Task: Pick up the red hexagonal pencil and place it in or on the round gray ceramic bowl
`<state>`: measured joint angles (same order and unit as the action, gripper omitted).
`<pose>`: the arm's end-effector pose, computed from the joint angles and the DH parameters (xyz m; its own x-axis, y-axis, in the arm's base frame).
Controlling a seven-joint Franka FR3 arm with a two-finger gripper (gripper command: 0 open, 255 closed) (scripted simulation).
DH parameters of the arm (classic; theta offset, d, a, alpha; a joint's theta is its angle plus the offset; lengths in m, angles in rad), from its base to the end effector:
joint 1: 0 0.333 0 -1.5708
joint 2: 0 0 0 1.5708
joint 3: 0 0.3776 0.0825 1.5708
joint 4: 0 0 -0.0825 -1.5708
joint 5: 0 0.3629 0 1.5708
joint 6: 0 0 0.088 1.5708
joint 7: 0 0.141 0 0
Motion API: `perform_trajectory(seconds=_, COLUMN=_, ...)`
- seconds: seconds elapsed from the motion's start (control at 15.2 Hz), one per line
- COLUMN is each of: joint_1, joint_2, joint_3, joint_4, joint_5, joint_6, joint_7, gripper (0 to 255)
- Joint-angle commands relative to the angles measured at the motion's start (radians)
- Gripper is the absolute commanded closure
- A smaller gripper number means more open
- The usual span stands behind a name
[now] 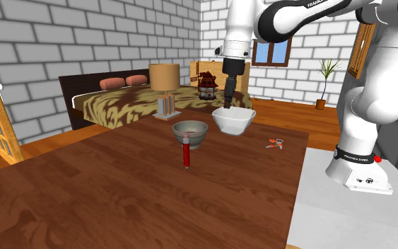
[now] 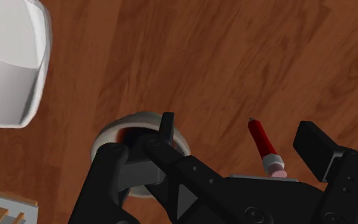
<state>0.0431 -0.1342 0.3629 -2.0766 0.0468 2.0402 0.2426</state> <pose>0.4570 0.2092 0.5269 0.9860 0.1414 0.0878 0.1435 -0.9895 -0.0176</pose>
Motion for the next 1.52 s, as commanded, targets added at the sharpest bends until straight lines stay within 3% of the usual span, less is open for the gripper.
perform_trajectory(seconds=0.0, joint_1=0.006, joint_2=0.083, joint_3=0.021, joint_4=0.058, joint_5=-0.031, joint_6=0.019, joint_7=0.045, gripper=0)
perform_trajectory(seconds=0.33, joint_1=0.043, joint_2=0.289, joint_3=0.048, joint_4=0.228, joint_5=-0.122, joint_6=0.034, joint_7=0.152, gripper=0)
perform_trajectory(seconds=0.73, joint_1=0.126, joint_2=0.547, joint_3=0.041, joint_4=0.491, joint_5=-0.224, joint_6=0.002, joint_7=0.252, gripper=0)
perform_trajectory(seconds=1.45, joint_1=0.137, joint_2=0.599, joint_3=0.029, joint_4=0.462, joint_5=-0.247, joint_6=0.080, joint_7=0.267, gripper=0)
